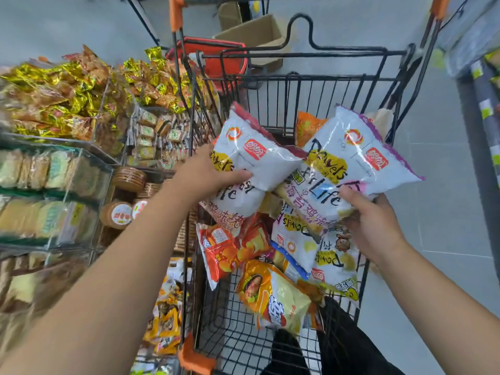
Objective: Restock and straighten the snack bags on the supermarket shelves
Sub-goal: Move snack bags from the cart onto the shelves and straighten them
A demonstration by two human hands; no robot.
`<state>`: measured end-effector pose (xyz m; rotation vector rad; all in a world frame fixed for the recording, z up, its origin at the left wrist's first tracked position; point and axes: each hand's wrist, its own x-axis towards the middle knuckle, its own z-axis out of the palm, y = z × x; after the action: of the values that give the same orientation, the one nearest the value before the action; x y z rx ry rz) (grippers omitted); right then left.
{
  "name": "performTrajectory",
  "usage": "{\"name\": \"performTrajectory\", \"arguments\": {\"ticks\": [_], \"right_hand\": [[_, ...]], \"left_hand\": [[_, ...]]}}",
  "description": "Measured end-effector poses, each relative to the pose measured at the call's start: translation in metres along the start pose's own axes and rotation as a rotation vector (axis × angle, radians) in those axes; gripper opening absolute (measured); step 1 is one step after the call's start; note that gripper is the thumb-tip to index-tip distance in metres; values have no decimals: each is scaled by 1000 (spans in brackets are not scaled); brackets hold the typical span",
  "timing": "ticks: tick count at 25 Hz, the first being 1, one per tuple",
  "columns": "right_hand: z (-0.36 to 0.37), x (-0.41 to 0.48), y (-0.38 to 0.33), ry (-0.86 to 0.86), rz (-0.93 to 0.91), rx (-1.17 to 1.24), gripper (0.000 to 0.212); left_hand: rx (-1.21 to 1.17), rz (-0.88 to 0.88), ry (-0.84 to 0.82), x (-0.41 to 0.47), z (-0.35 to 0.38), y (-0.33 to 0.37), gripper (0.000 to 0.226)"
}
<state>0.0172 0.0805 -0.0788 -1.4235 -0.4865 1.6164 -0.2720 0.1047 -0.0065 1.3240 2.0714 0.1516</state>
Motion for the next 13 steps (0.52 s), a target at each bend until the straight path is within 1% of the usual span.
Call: {"name": "performTrajectory", "arguments": {"ticks": [2,4,6,7,8,9,10,11,13], "right_hand": [[-6,-18,-3,-72,-7,-43,48],[-14,-38,-4,-161,7,-160,53],[-20,-59,-1,-228,48,-287,63],[-24,-72,2,-235,61,-306,66],[-29,-84,4,-222,62,-287,65],[-35,-97,5,-195,56,-251,59],[-42,-111,7,-164,46,-219,51],[-50,-124,8,-135,38,-194,44],[-70,-147,10,-98,28,-131,43]], "left_hand": [[-288,-63,15,-33,2,-21,89],[-420,-118,30,-63,11,-37,93],[-430,-152,10,-88,24,-40,91],[-409,-165,-4,-100,29,-40,96],[-387,-163,-22,-110,35,-40,105],[-373,-155,-52,-120,39,-39,109],[-364,-138,-83,-130,43,-37,105],[-375,-118,-123,-139,46,-34,93],[-422,-48,-228,-156,50,-27,63]]}}
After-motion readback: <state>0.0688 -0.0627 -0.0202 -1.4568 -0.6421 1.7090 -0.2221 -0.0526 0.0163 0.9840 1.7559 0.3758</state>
